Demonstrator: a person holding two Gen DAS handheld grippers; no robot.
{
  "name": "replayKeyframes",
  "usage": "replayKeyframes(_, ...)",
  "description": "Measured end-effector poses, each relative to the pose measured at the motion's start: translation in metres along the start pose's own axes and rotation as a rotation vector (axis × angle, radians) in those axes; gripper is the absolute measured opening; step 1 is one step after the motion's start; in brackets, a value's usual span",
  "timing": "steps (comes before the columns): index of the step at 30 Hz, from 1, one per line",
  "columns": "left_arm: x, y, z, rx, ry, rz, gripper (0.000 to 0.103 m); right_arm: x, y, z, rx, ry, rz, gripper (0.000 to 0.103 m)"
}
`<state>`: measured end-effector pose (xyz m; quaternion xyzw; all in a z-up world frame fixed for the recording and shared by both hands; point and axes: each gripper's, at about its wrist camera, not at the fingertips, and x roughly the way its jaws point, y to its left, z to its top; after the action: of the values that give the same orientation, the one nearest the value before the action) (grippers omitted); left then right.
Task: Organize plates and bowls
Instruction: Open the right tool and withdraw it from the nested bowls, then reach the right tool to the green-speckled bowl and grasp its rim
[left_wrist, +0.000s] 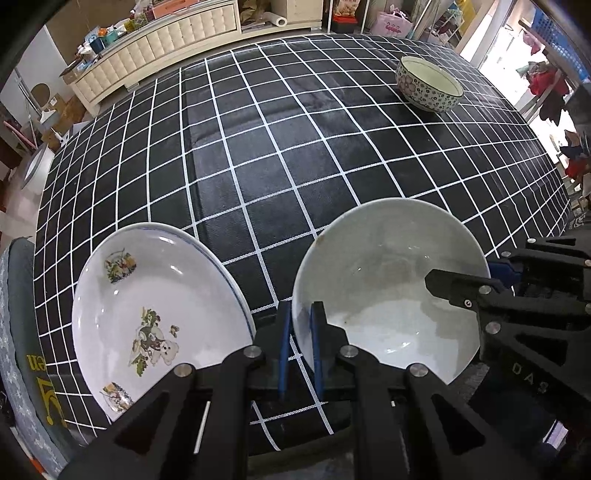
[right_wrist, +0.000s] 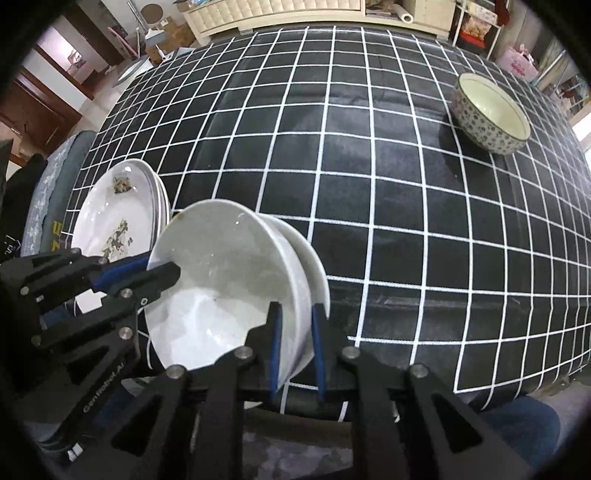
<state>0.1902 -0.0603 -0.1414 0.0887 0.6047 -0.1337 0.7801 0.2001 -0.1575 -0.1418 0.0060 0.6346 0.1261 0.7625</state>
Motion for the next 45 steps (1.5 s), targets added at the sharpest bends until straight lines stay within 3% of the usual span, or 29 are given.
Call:
replayKeyframes(6,0.000,0.001,-0.003,-0.010,-0.005,-0.013,0.011,-0.003,0.001,0.001,-0.012,-0.013,-0.029,0.019)
replayKeyframes(8,0.000,0.000,-0.003,-0.007,-0.005,-0.012,0.011,-0.009,0.003,0.001,-0.027,-0.047,-0.094,0.030)
replayKeyframes(10,-0.001,-0.001,-0.004,-0.005,-0.015,-0.018,0.011,-0.016,0.003,0.003,-0.036,-0.086,-0.137,0.048)
replayKeyframes(14,-0.002,-0.003,-0.003,0.003,-0.021,-0.001,0.011,-0.018,-0.001,0.005,-0.026,-0.080,-0.116,0.050)
replayKeyframes(16,-0.005,0.000,-0.002,-0.007,-0.029,-0.004,0.012,-0.017,-0.002,0.005,-0.021,-0.082,-0.124,0.056)
replayKeyframes(18,-0.009,0.003,-0.002,-0.017,-0.041,-0.015,0.018,-0.016,-0.003,0.005,-0.012,-0.080,-0.115,0.058)
replayKeyframes(19,-0.011,0.004,-0.001,-0.022,-0.050,-0.020,0.024,-0.016,-0.002,0.005,-0.009,-0.079,-0.110,0.059)
replayKeyframes(25,-0.024,0.008,0.004,-0.027,-0.080,-0.009,0.024,-0.024,0.000,0.006,-0.013,-0.101,-0.097,0.062)
replayKeyframes(29,-0.032,0.008,0.009,-0.049,-0.096,-0.007,0.030,-0.033,-0.007,0.009,-0.007,-0.127,-0.096,0.063)
replayKeyframes(38,-0.049,-0.011,0.028,-0.019,-0.131,-0.002,0.033,-0.064,-0.037,0.015,0.014,-0.240,-0.110,0.063)
replayKeyframes(45,-0.059,-0.036,0.059,0.027,-0.174,0.044,0.033,-0.079,-0.068,0.024,0.040,-0.296,-0.117,0.063)
